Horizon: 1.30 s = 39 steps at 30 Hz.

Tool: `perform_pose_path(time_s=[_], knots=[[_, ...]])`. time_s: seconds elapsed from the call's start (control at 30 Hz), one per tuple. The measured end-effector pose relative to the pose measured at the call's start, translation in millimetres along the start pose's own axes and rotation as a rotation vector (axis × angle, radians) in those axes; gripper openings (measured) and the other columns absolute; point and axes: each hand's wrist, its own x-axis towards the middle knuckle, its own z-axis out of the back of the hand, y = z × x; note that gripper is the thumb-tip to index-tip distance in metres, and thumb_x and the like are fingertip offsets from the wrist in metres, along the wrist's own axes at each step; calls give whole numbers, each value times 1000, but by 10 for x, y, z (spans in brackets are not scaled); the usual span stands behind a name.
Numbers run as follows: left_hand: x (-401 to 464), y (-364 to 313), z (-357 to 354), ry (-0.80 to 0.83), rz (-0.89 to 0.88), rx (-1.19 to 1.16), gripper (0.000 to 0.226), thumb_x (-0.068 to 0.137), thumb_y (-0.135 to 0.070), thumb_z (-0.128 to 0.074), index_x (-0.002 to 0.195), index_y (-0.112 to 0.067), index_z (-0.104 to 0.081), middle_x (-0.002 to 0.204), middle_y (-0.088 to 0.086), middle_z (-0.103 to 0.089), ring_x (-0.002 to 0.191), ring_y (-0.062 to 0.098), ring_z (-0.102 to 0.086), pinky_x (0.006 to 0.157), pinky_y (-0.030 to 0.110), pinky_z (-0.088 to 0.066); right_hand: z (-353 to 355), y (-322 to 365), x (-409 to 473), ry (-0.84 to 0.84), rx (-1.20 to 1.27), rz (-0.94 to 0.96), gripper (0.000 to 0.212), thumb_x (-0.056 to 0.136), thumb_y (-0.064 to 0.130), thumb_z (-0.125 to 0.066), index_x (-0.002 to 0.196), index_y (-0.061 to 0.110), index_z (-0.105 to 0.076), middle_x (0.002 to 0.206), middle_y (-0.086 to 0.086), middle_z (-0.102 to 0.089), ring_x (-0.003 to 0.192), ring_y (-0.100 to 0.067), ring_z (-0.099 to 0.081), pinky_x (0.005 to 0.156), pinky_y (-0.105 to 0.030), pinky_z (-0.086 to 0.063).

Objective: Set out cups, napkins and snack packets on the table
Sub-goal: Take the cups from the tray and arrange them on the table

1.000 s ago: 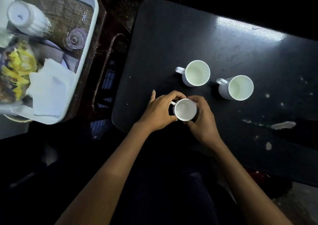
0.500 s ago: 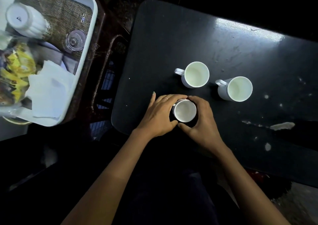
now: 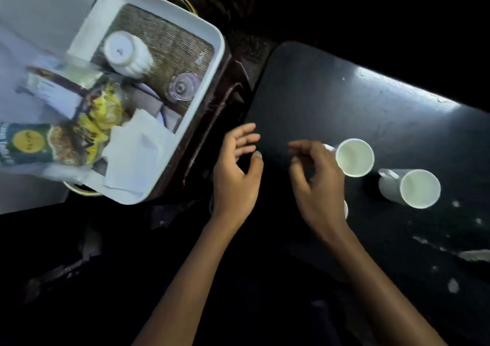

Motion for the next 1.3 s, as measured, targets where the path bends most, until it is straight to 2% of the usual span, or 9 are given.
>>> perform_pose_path(time_s=[0.2, 0.3, 0.4, 0.47, 0.6, 0.8, 0.93, 1.1, 1.3], knots=[[581, -185, 526, -272, 69, -140, 39, 87, 4, -52, 120, -16, -49, 116, 1, -58, 101, 11, -59, 94, 25, -47, -608, 627, 489, 117, 73, 115, 21, 86, 9, -51, 103, 11, -63, 98, -2, -68, 94, -22, -62, 83, -43, -51], [854, -214, 819, -338, 113, -189, 45, 89, 0, -51, 132, -11, -43, 126, 0, -51, 98, -7, -54, 90, 15, -48, -934, 875, 714, 182, 83, 141, 20, 88, 10, -52, 105, 9, -63, 99, -2, -68, 90, -20, -62, 77, -35, -50], [1100, -199, 1036, -357, 198, -249, 48, 91, -3, -51, 137, -9, -38, 136, 5, -46, 105, 1, -50, 89, 15, -46, -1215, 1044, 936, 257, 105, 121, 20, 89, 9, -52, 107, 7, -62, 100, -2, -67, 92, -15, -61, 78, -28, -48], [1244, -165, 1133, -330, 286, -307, 43, 90, -5, -51, 132, -9, -41, 127, 6, -47, 105, 11, -49, 82, 21, -44, -1391, 1123, 1096, 313, 121, 76, 26, 89, 7, -51, 113, 6, -59, 105, -5, -65, 97, -16, -60, 84, -31, -49], [1450, -125, 1228, -291, 412, -458, 15, 84, -6, -51, 94, -10, -41, 84, 10, -43, 61, 16, -42, 53, 23, -37, -1710, 1238, 1385, 419, 155, -1, 40, 87, 0, -48, 127, 4, -50, 126, -11, -56, 115, -23, -54, 98, -37, -45], [1632, -91, 1235, -337, 502, -645, 23, 90, 0, -42, 107, -15, -48, 80, 1, -58, 57, 2, -54, 45, 12, -42, -2060, 1305, 1593, 586, 184, -97, 60, 83, -8, -44, 141, 5, -32, 143, -13, -41, 130, -30, -44, 109, -44, -36], [1692, -87, 1228, -347, 496, -719, 34, 89, 7, -39, 112, -15, -49, 103, 11, -60, 80, 13, -57, 66, 22, -47, -2148, 1271, 1596, 607, 280, -138, 62, 75, -18, -41, 132, 6, -42, 113, 0, -54, 114, -20, -52, 100, -35, -45], [1656, -90, 1276, -318, 488, -711, 28, 84, 9, -37, 90, -17, -48, 69, 0, -53, 51, 3, -52, 45, 15, -41, -2114, 1250, 1626, 639, 336, -209, 61, 77, -17, -39, 133, 6, -38, 122, -7, -49, 107, -17, -51, 67, -14, -44], [1524, -96, 1255, -294, 523, -666, 21, 84, 0, -40, 80, -21, -45, 69, -4, -50, 64, 6, -48, 59, 20, -39, -1960, 1262, 1528, 623, 420, -236, 49, 83, -9, -40, 128, 9, -41, 132, -8, -49, 92, -12, -48, 65, -18, -36]])
